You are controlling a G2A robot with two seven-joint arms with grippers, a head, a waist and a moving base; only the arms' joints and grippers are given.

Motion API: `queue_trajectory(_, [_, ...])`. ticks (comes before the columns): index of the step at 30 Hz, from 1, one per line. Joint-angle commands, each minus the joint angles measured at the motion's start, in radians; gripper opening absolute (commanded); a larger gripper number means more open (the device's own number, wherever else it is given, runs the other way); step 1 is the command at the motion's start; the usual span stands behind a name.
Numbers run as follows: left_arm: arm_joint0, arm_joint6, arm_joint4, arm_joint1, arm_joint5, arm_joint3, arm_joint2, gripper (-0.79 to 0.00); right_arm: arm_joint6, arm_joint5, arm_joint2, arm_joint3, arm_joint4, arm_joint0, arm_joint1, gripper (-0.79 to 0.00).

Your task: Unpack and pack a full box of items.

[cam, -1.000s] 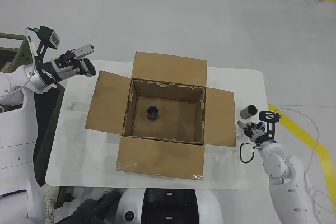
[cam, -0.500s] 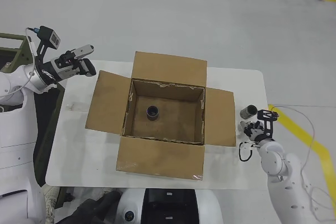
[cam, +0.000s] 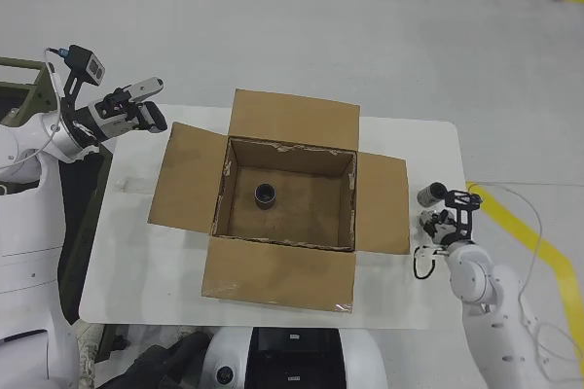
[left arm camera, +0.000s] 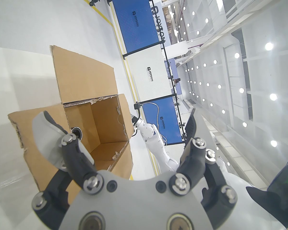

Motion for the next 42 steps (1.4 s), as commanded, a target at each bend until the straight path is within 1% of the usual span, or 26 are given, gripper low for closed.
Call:
queue_trajectory(1, [0.0,0.0,0.0,0.0,0.0,0.0,0.0,0.0,-0.003,0.001,0.002,-0.022,0.002,-0.017,0.0,-0.785])
queue_trajectory(4, [0.0,0.0,0.0,0.0,0.0,0.0,0.0,0.0,-0.008,0.005,0.009,-0.077,0.0,-0.052,0.002,-0.785])
queue_trajectory(16, [0.0,0.0,0.0,0.0,0.0,0.0,0.0,0.0,-0.031,0.076,0.045,-0.358,-0.066,-0.221,0.005,-0.785])
queue_trajectory(25, [0.0,0.0,0.0,0.0,0.0,0.0,0.0,0.0,-0.049,0.089,0.043,-0.527,-0.137,-0.289,0.005,-0.785])
queue_trajectory(30, [0.0,0.0,0.0,0.0,0.0,0.0,0.0,0.0,-0.059,0.071,0.016,-0.612,-0.182,-0.293,0.005,-0.785])
queue_trajectory(34, [0.0,0.0,0.0,0.0,0.0,0.0,0.0,0.0,-0.064,0.061,-0.025,-0.65,-0.232,-0.267,0.004,-0.785])
queue_trajectory(38, [0.0,0.0,0.0,0.0,0.0,0.0,0.0,0.0,-0.062,0.031,-0.081,-0.65,-0.263,-0.211,0.002,-0.785])
queue_trajectory(42, [0.0,0.0,0.0,0.0,0.0,0.0,0.0,0.0,-0.037,-0.008,-0.155,-0.632,-0.29,-0.129,-0.001,-0.785])
